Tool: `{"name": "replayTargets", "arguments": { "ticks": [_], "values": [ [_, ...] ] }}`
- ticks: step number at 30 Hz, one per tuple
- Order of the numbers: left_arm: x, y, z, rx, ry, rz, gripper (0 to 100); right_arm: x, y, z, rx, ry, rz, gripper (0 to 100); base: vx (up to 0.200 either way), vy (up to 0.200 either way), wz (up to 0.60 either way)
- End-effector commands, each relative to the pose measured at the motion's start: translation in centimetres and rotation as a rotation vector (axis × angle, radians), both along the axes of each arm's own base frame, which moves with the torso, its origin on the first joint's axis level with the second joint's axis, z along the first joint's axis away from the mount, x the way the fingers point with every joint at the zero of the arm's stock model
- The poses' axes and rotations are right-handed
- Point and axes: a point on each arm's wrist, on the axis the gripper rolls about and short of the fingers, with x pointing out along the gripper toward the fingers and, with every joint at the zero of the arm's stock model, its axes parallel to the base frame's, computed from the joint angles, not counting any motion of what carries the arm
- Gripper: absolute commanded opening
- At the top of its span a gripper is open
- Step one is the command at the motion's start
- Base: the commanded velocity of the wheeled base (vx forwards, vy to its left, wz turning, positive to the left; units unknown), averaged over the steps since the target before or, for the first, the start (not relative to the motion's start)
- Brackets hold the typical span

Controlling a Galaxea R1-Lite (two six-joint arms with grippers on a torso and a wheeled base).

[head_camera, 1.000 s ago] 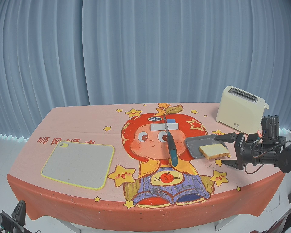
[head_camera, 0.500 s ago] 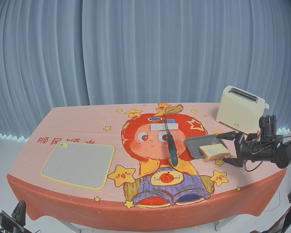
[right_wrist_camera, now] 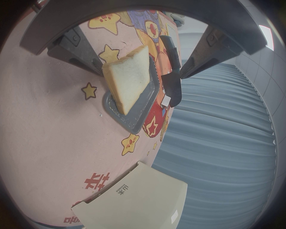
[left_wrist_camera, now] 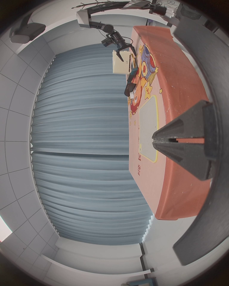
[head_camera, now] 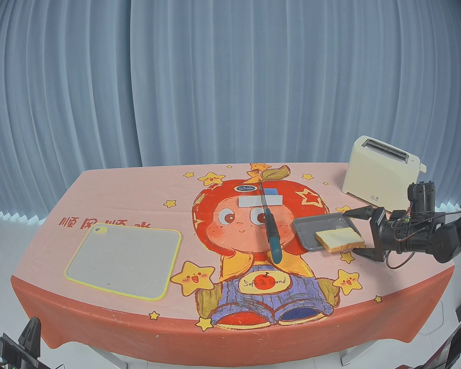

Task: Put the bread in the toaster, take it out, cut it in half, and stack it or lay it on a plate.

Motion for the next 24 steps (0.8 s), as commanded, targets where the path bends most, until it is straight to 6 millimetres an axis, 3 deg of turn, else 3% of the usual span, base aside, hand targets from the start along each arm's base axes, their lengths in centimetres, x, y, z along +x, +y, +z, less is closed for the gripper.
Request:
{"name": "replayTargets", "arguments": {
  "ticks": [1, 7, 8, 24],
  "values": [
    [0.14, 0.00, -0.48, 0.000, 0.019, 0.000, 0, 0.13, -0.09, -0.22, 0.000, 0.008, -0.002, 100, 0.000, 0.000, 0.00],
    [0.14, 0.00, -0.48, 0.000, 0.019, 0.000, 0, 0.34, -0.29, -0.39, 0.002, 0.014, -0.013, 100, 0.000, 0.000, 0.00],
    [0.14, 0.00, -0.48, 0.000, 0.019, 0.000, 0, 0.34, -0.29, -0.39, 0.002, 0.014, -0.013, 0, 0.000, 0.000, 0.00],
    [0.14, 0.00, -0.48, 0.000, 0.019, 0.001, 0, 0.12, -0.09, -0.48, 0.001, 0.020, -0.006, 0, 0.000, 0.000, 0.00]
  ]
}}
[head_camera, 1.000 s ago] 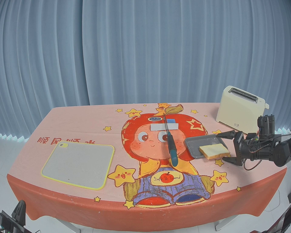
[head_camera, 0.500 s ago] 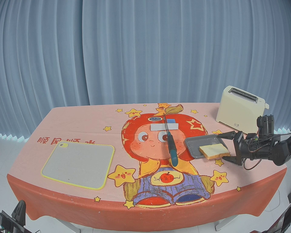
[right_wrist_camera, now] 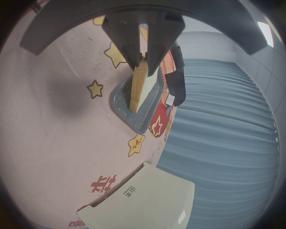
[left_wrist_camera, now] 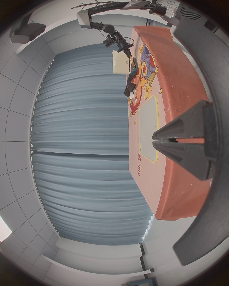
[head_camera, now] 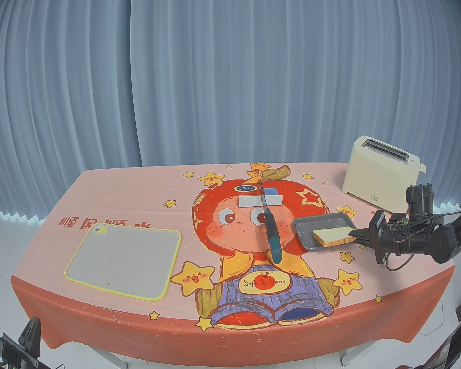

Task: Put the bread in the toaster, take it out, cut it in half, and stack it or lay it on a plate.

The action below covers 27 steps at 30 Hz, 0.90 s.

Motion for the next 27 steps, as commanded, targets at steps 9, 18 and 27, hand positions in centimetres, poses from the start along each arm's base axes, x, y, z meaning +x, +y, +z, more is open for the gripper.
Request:
{"name": "replayTargets", "arguments": {
  "ticks": [9, 18, 27],
  "values": [
    [0.1, 0.0, -0.5, 0.000, 0.019, 0.000, 0, -0.4, 0.3, 1.2, -0.002, -0.049, 0.014, 0, 0.000, 0.000, 0.00],
    [0.1, 0.0, -0.5, 0.000, 0.019, 0.000, 0, -1.0, 0.5, 2.4, -0.007, -0.094, 0.022, 0, 0.000, 0.000, 0.00],
    [0.1, 0.0, -0.5, 0.000, 0.019, 0.000, 0, -3.2, 1.5, 5.2, 0.000, -0.199, 0.074, 0, 0.000, 0.000, 0.00]
  ]
}}
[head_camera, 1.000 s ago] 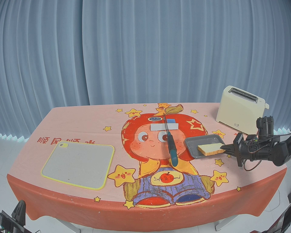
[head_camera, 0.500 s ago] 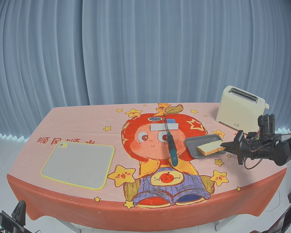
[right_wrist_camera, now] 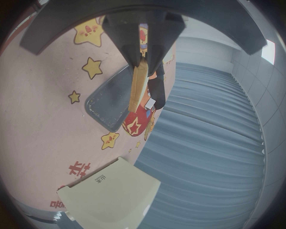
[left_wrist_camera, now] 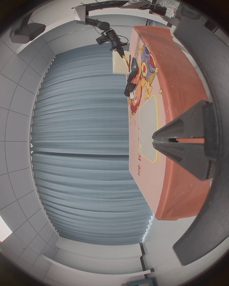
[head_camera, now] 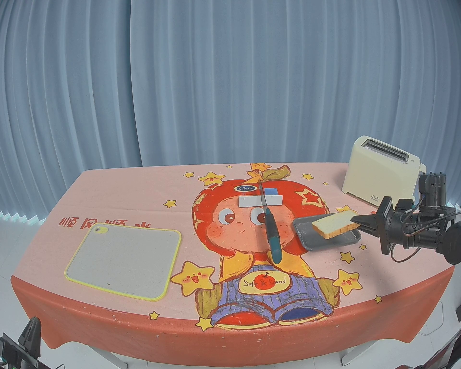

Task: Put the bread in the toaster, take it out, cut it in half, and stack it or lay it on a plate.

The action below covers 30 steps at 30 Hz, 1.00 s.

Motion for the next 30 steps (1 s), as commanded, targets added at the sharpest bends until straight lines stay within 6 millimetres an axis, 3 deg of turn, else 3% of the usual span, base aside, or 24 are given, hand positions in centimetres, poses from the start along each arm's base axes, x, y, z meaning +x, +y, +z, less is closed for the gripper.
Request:
{"name": "replayTargets", "arguments": {
  "ticks": [1, 5, 14, 18, 30],
  "values": [
    [0.1, 0.0, -0.5, 0.000, 0.019, 0.000, 0, -1.5, 0.5, 1.7, 0.007, -0.065, 0.029, 0, 0.000, 0.000, 0.00],
    [0.1, 0.0, -0.5, 0.000, 0.019, 0.000, 0, -2.4, 0.4, 2.8, -0.033, -0.138, 0.042, 0, 0.000, 0.000, 0.00],
    [0.1, 0.0, -0.5, 0.000, 0.019, 0.000, 0, -4.3, 0.9, 2.8, -0.155, -0.224, 0.116, 0, 0.000, 0.000, 0.00],
    [0.1, 0.0, -0.5, 0.000, 0.019, 0.000, 0, -5.3, 0.9, 4.0, -0.196, -0.301, 0.104, 0, 0.000, 0.000, 0.00],
    [0.1, 0.0, -0.5, 0.000, 0.019, 0.000, 0, -7.1, 0.4, 4.6, -0.362, -0.433, 0.133, 0, 0.000, 0.000, 0.00]
  ]
}}
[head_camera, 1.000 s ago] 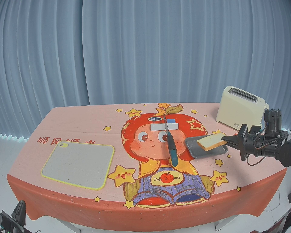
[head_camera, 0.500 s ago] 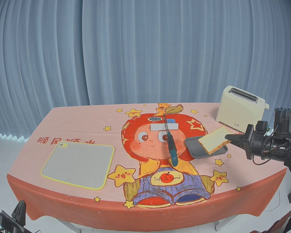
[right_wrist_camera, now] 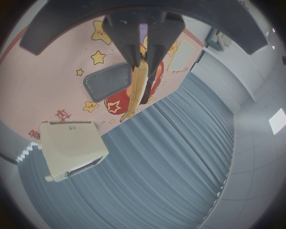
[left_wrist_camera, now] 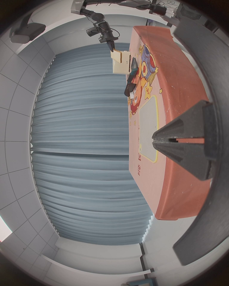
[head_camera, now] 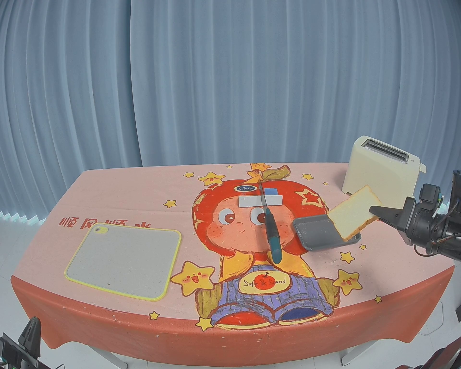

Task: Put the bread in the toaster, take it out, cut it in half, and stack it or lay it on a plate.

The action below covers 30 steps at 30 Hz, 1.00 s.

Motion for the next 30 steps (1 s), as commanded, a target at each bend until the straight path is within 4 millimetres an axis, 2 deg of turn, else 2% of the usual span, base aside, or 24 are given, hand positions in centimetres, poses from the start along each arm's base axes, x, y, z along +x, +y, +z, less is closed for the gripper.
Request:
{"name": "replayTargets", "arguments": {
  "ticks": [1, 12, 20, 30],
  "values": [
    [0.1, 0.0, -0.5, 0.000, 0.019, 0.000, 0, -1.0, -0.2, 0.5, -0.031, -0.063, 0.017, 0, 0.000, 0.000, 0.00],
    [0.1, 0.0, -0.5, 0.000, 0.019, 0.000, 0, -1.6, -0.3, 0.2, -0.133, -0.353, 0.049, 0, 0.000, 0.000, 0.00],
    [0.1, 0.0, -0.5, 0.000, 0.019, 0.000, 0, -1.7, -0.3, 0.1, -0.162, -0.392, 0.054, 0, 0.000, 0.000, 0.00],
    [0.1, 0.0, -0.5, 0.000, 0.019, 0.000, 0, -2.1, -0.5, -0.1, -0.296, -0.460, 0.078, 0, 0.000, 0.000, 0.00]
  ]
}}
